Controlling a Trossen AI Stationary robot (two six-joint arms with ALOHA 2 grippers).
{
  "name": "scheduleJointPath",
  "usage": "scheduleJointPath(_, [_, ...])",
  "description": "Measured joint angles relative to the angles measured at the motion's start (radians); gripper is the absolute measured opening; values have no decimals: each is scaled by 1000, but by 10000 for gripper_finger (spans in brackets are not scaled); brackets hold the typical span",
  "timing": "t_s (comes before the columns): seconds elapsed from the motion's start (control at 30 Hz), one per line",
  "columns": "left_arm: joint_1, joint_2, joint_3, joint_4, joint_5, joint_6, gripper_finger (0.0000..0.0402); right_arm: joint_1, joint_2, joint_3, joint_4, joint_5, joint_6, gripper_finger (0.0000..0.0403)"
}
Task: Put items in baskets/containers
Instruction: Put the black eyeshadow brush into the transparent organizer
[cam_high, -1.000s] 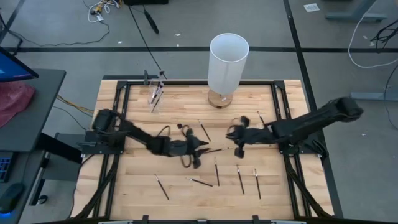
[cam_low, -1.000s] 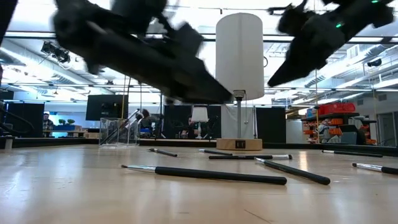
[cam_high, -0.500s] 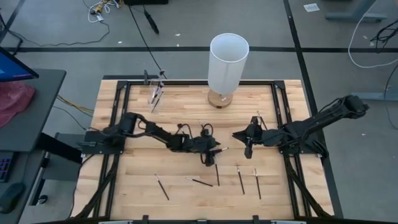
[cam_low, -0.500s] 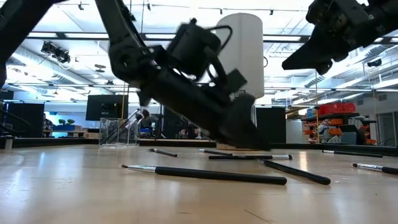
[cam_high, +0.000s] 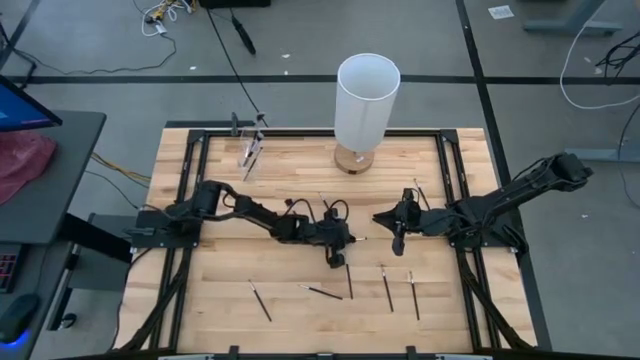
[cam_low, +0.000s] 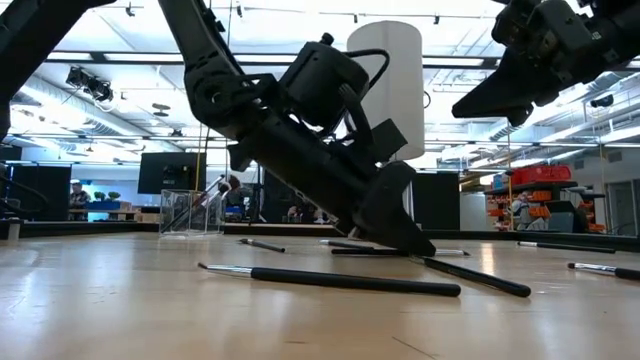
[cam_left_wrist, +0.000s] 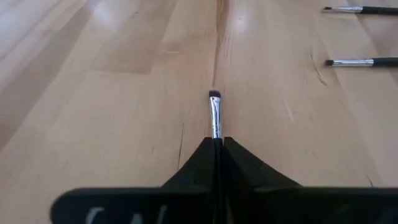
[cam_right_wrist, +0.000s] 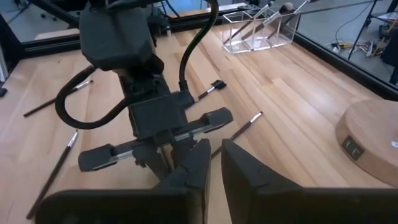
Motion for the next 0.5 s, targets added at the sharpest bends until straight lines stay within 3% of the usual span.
scheduleJointPath(0.5, [0,-15,-11,14,-6,-10,14,1,0,-10,-59,-102,96,43])
